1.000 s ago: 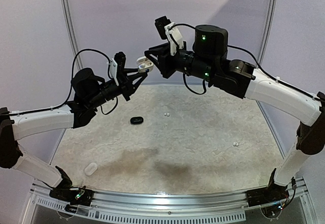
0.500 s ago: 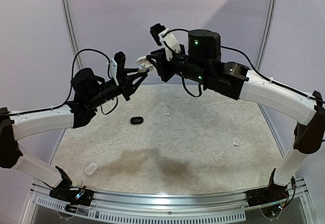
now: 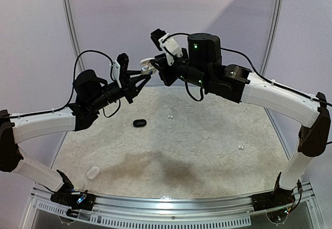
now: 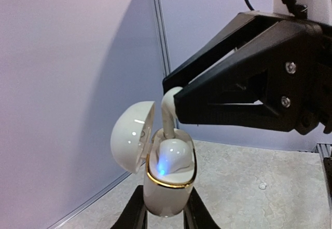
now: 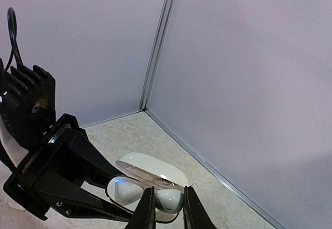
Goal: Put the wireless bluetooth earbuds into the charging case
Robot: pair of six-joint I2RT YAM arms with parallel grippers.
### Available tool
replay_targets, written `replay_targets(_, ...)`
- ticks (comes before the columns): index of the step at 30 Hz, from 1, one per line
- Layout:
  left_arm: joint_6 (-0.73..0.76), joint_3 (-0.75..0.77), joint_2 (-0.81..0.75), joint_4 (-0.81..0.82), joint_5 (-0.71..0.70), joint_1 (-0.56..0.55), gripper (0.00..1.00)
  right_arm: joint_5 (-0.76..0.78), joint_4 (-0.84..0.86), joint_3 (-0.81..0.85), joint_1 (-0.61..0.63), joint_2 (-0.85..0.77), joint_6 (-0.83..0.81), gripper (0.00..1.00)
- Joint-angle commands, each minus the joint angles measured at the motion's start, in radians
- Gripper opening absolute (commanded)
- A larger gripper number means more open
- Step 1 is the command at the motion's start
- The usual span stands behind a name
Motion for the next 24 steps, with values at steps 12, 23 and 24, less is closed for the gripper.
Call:
replay_targets(12, -0.008, 0.011, -0.006, 0.036, 0.004, -0.015, 0.00, 0.080, -0.086, 0.053, 0.000, 0.065, -0.074, 0.00)
replay_targets(23, -0.005, 0.004, -0.005, 0.043, 0.007, -0.015, 0.00, 0.004, -0.083, 0.061, 0.000, 0.077, -0.060, 0.03)
replay_targets(24, -0.007, 0.002, -0.005, 0.045, 0.008, -0.015, 0.00, 0.001, -0.079, 0.062, 0.000, 0.074, -0.056, 0.03)
